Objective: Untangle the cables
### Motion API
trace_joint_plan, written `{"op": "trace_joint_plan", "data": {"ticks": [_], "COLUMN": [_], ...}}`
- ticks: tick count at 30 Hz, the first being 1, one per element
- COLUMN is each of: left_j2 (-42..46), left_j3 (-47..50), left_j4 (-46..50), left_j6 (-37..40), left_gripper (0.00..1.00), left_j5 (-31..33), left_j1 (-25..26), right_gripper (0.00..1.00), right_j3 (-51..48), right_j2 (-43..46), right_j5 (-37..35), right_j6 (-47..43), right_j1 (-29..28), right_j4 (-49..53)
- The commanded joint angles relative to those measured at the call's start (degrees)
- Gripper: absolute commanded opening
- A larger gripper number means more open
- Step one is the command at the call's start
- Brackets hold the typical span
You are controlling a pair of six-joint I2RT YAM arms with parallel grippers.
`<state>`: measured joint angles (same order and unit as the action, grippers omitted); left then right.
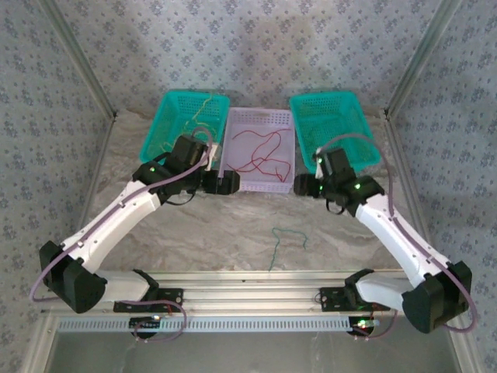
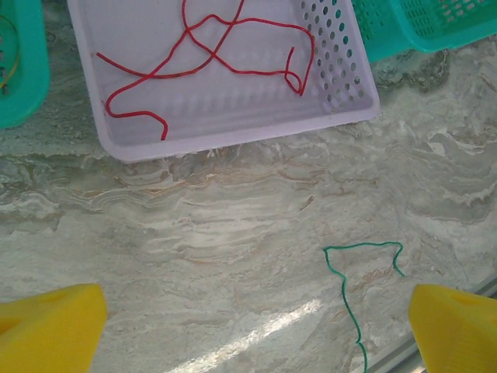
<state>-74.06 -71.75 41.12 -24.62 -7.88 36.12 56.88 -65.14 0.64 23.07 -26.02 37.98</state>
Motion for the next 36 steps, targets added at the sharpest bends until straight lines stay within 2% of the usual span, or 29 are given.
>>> {"op": "trace_joint_plan", "data": {"ticks": [1, 6, 11, 18, 28, 34, 36], "left_j2": [1.84, 1.82, 2.25, 2.35, 1.84, 1.57, 1.42], "left_j3": [-1.94, -1.56, -1.37, -0.65, -0.35, -0.33, -0.32], "left_j4": [1.81, 1.34, 1.63, 1.22, 1.26, 1.29, 1.18], "left_j6": [1.58, 1.33, 1.29, 1.24, 1.15, 1.15, 1.16], "left_gripper": [1.00, 1.00, 1.00, 1.00, 1.00, 1.00, 1.00], "left_j5": [1.86, 1.55, 1.83, 2.17, 2.69, 2.78, 2.79], "left_j1": [0.17, 0.04, 0.02, 0.08, 0.07, 0.08, 0.09], "right_gripper": [0.67, 0.67, 0.67, 0.67, 0.66, 0.57, 0.51], "right_j3": [-3.74, -12.60, -17.48, -21.60, -22.61, -22.43, -22.37], "right_j2": [4.20, 2.62, -0.80, -3.37, -7.80, -11.07, -11.39], "right_j5": [2.16, 3.98, 1.10, -0.22, -2.86, -2.18, -1.94], "right_j6": [0.56, 6.14, 8.64, 9.17, 8.30, 7.95, 7.87], "right_j1": [-3.61, -8.20, -12.47, -12.67, -11.63, -11.42, -11.53], "right_j4": [3.53, 0.63, -1.35, -4.42, -9.67, -11.96, -12.05]}}
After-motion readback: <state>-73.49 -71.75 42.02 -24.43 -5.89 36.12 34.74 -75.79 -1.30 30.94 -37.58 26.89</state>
